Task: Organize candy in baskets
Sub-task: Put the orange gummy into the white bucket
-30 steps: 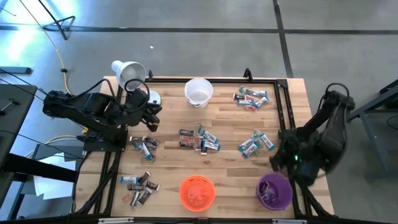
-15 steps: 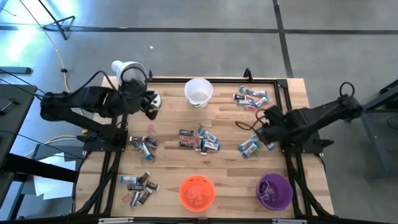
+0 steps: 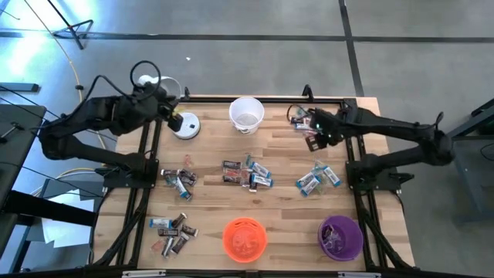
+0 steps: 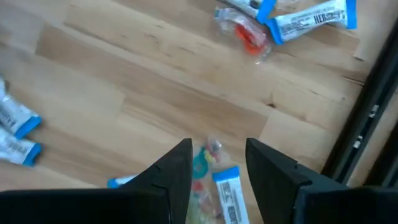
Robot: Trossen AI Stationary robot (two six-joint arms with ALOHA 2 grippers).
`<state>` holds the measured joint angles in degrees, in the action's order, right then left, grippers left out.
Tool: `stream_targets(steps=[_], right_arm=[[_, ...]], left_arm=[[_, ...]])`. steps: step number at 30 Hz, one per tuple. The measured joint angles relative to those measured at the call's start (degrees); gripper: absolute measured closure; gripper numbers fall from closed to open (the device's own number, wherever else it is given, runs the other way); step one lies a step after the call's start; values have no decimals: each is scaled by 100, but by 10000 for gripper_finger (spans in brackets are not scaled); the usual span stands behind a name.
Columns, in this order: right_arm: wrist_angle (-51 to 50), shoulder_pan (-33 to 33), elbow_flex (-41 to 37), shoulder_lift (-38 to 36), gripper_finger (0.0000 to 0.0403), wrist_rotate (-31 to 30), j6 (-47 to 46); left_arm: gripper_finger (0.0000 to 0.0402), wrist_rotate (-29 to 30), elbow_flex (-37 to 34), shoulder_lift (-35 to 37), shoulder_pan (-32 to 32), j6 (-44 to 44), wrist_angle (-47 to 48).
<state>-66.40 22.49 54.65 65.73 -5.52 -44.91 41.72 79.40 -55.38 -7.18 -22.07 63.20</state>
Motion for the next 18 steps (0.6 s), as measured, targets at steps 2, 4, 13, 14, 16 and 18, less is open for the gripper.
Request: stream_targets(steps=[2, 4, 13, 14, 16, 18], right_arm=[[354, 292, -123, 75, 259, 227, 348], [659, 507, -175, 217, 259, 395, 647], [844, 874, -192, 1234, 259, 580, 3402], [846, 898, -192, 1335, 259, 505, 3633], [842, 945, -192, 1528, 259, 268, 4049], [848, 981, -192, 1660, 259, -88, 4430]], left_arm=[[346, -177, 0, 33, -105, 136, -3], [346, -249, 0, 31, -194, 217, -9], [346, -253, 0, 0, -498, 83, -10], [346, -243, 0, 0, -525, -28, -10], [346, -240, 0, -2, -560, -171, -11], [346, -218, 0, 0, -568, -239, -12]])
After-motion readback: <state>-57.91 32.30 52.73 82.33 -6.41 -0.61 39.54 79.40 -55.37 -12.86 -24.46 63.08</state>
